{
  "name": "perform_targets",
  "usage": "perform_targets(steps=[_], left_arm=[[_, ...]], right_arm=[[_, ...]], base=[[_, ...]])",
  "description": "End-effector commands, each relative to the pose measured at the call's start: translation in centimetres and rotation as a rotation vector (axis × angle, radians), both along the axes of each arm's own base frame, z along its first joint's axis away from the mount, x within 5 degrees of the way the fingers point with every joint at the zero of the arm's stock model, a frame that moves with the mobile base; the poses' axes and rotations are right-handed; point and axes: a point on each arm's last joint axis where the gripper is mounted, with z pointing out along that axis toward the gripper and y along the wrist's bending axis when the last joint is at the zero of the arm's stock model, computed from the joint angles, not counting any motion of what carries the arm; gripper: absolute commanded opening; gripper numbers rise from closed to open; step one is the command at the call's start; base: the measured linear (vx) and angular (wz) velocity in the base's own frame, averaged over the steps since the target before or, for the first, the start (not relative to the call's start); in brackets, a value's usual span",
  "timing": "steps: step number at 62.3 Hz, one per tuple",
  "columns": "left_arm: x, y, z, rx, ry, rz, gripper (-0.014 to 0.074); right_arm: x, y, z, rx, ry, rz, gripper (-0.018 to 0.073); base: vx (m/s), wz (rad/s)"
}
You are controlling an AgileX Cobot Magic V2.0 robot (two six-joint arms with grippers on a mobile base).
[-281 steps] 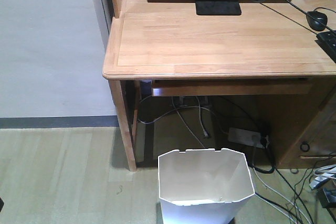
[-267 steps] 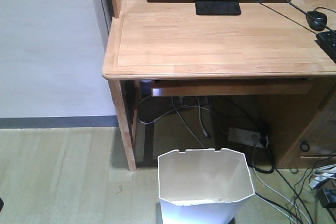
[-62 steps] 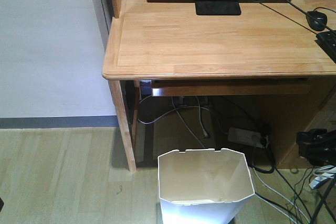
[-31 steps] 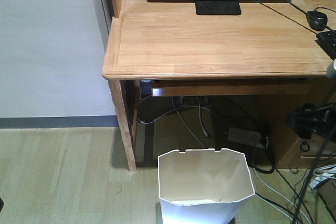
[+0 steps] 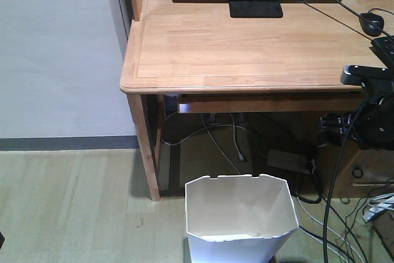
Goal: Move trash bin to bedside with robot
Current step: 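Grasp the rim of the white trash bin with the right gripper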
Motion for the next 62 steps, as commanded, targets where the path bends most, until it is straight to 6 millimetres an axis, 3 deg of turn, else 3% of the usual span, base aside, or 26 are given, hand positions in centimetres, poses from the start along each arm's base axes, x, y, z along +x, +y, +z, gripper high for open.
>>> perform_targets(steps=[1, 12, 32, 53, 62], left_arm=[[0.2, 0.0, 0.5, -0.006, -0.062, -0.002, -0.0006], [0.2, 0.0, 0.5, -0.006, -0.062, -0.002, -0.0006], [0.2, 0.0, 0.5, -0.006, -0.062, -0.002, -0.0006], [0.2, 0.0, 0.5, -0.006, -0.062, -0.002, -0.0006], [0.2, 0.0, 0.5, -0.006, -0.062, -0.002, -0.0006]], right_arm=[[1.6, -2.1, -0.2, 0.039, -0.054, -0.059, 0.0574], [2.8, -3.5, -3.8, 0.08, -0.024, -0.003, 0.0574], [5.0, -4.7, -11.7, -0.027, -0.027, 0.026, 0.0574], [7.3, -4.7, -21.0, 0.061, 0.148, 0.067, 0.0574], [7.9, -4.6, -23.9, 0.085, 0.161, 0.099, 0.0574]], base=[[0.0, 0.0], [0.0, 0.0], [0.0, -0.01], [0.0, -0.01], [0.0, -0.01]])
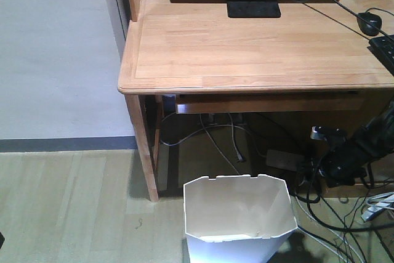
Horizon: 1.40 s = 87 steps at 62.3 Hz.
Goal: Move trash bin to bedside with robot
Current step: 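Grasp the rim of the white trash bin with the right gripper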
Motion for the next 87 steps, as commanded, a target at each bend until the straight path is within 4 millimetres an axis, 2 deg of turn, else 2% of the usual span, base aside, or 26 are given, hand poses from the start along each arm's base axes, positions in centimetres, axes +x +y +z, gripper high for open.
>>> perform_targets(steps=[1, 9, 27, 44, 60, 74, 87], left_arm=[[0.2, 0.0, 0.5, -0.006, -0.062, -0.002, -0.0006], [0.2, 0.0, 0.5, -0.006, -0.062, -0.002, -0.0006], [0.2, 0.0, 0.5, -0.006, -0.062, -0.002, -0.0006], [0.2, 0.0, 0.5, -0.006, -0.062, -0.002, -0.0006], [0.2, 0.0, 0.5, -0.006, -0.062, -0.002, -0.0006], [0.2, 0.0, 0.5, -0.006, -0.062, -0.002, -0.0006], [0.2, 0.0, 0.5, -0.006, -0.062, -0.002, -0.0006]], right_arm=[[1.7, -0.2, 0.0, 0.013, -0.059, 0.023, 0.0574], [2.4, 0.3, -1.9, 0.028, -0.069, 0.059, 0.0574], [3.5, 3.7, -5.9, 0.044, -0.064, 0.162, 0.0574], [2.7, 3.1, -9.9, 0.056, 0.0, 0.083, 0.0574], [2.8, 3.2, -12.4, 0.074, 0.016, 0.083, 0.0553], [3.5, 3.7, -13.9, 0.145, 0.035, 0.095, 0.0435], [4.1, 4.0, -14.5, 0.192, 0.065, 0.083, 0.0235]], base=[[0.0, -0.01], [0.0, -0.01], [0.0, -0.01], [0.0, -0.01], [0.0, 0.0], [0.0, 0.0], [0.0, 0.0]])
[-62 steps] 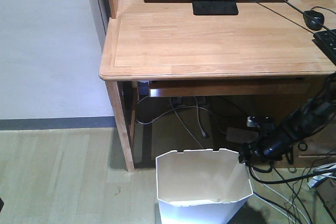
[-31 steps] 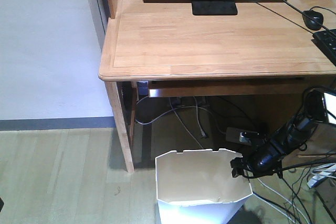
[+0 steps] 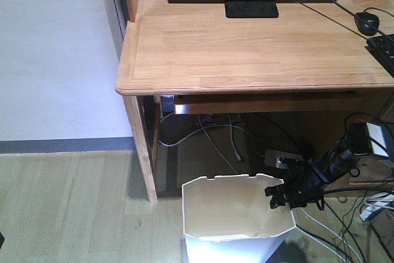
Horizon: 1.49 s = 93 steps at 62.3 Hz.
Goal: Move trash bin to bedside with robot
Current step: 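Grasp the rim of the white trash bin with the right gripper, then drag the held bin out from under the desk with the right gripper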
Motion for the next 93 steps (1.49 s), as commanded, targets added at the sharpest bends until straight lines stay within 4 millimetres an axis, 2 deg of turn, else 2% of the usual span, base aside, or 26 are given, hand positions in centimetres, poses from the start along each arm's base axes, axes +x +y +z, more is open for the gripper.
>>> perform_targets(steps=[1, 9, 27, 38, 45, 55, 65, 75, 93], left_arm=[[0.2, 0.0, 0.5, -0.006, -0.062, -0.002, -0.0006], [0.2, 0.0, 0.5, -0.006, -0.062, -0.002, -0.0006], [0.2, 0.0, 0.5, -0.006, -0.062, -0.002, -0.0006], [0.2, 0.0, 0.5, -0.006, -0.062, -0.002, -0.0006], [0.2, 0.0, 0.5, -0.006, -0.062, -0.002, -0.0006], [0.2, 0.0, 0.5, -0.006, -0.062, -0.002, -0.0006], [0.2, 0.0, 0.5, -0.006, -0.062, -0.002, -0.0006], [0.2, 0.0, 0.5, -0.006, -0.062, -0.002, -0.0006], [0.2, 0.0, 0.5, -0.006, -0.062, -0.002, -0.0006]], right_arm=[[2.2, 0.2, 2.2, 0.053, -0.024, 0.021, 0.0212], [2.4, 0.2, 2.5, 0.061, -0.026, 0.031, -0.0017], [2.4, 0.3, 3.3, 0.084, -0.031, 0.071, -0.0008], [2.6, -0.1, 6.0, 0.035, -0.122, 0.075, -0.0006], [2.3, -0.3, 7.8, 0.093, -0.166, 0.073, -0.0006], [0.7, -1.6, 10.2, 0.21, -0.183, 0.005, -0.0005], [-1.5, -3.7, 12.8, 0.24, -0.215, -0.052, -0.0005], [-3.7, -4.8, 15.9, 0.248, -0.223, -0.032, -0.0005], [-6.5, -3.4, 20.9, 0.33, -0.226, 0.007, -0.0005]], base=[[0.0, 0.0], [0.0, 0.0], [0.0, 0.0], [0.0, 0.0], [0.0, 0.0], [0.0, 0.0], [0.0, 0.0], [0.0, -0.01], [0.0, -0.01]])
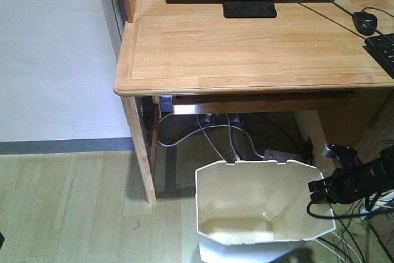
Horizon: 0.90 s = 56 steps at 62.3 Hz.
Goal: Move trash bin to bedside with robot
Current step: 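Drag the held bin out from under the desk with the right gripper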
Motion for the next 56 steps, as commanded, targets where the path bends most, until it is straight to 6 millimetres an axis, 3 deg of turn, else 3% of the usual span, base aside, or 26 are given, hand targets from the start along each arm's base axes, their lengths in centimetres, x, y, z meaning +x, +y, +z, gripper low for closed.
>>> perform_targets(steps=[1, 26, 56], left_arm=[[0.2, 0.0, 0.5, -0.006, -0.062, -0.002, -0.0006], [0.2, 0.0, 0.5, -0.006, -0.062, -0.002, -0.0006], [0.2, 0.0, 0.5, -0.006, -0.062, -0.002, -0.0006]], right_arm=[[0.3, 2.0, 4.8, 0.239, -0.079, 0.025, -0.0005], [-0.1, 3.0, 7.2, 0.38, -0.097, 0.026, -0.0005], [-0.2, 3.3, 7.5, 0.424, -0.095, 0.038, -0.0005]], base=[[0.0, 0.0], [0.0, 0.0], [0.0, 0.0]])
